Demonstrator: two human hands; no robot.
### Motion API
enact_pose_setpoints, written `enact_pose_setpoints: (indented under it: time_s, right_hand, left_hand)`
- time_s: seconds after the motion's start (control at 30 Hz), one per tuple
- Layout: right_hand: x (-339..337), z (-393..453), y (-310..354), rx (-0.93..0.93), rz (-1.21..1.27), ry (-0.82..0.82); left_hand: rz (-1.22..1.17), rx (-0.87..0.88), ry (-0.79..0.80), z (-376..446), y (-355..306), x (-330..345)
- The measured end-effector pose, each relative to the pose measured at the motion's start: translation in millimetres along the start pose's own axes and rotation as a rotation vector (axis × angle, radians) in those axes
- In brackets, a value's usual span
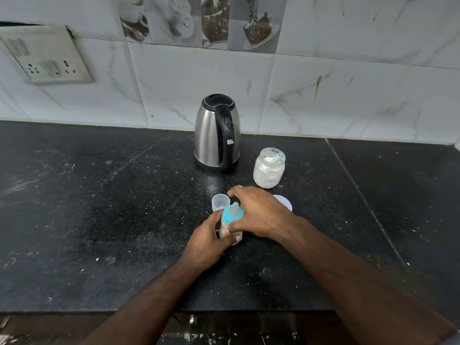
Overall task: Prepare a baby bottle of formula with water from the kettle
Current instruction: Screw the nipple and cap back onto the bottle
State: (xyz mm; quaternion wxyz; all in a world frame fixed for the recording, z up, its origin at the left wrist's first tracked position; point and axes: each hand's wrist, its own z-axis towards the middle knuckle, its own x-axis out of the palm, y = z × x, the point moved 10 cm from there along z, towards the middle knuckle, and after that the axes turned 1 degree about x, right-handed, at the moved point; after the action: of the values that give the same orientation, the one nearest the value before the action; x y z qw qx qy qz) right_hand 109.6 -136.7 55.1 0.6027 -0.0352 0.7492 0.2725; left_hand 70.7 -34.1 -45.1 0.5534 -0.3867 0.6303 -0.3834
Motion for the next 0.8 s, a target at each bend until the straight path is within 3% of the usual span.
enact_pose_setpoints:
  time_s: [0.1,0.33,0.5,0.67,0.8]
  right_hand:
    - [5,1,8,-0.074,0.027,0.123]
    - [-2,-4,2,0.045,-0.003,-0.081]
    - [7,-2,4,-0.031,0.099,0.078]
    - [8,-6,-2,0.071,0.125,-0.061]
    - [8,-14,1,0.045,0.121,-0.186]
  left_hand:
    - [0.002,-0.002,0.008,1,2,0]
    - [0.010,-0.008,-0.004,0,2,0]
    - [0.005,0.003,0.009,2,2,1]
    - [0.027,0.000,-0.033,-1,-1,0]
    - [0.030,0.000,-0.055,-4,-4,0]
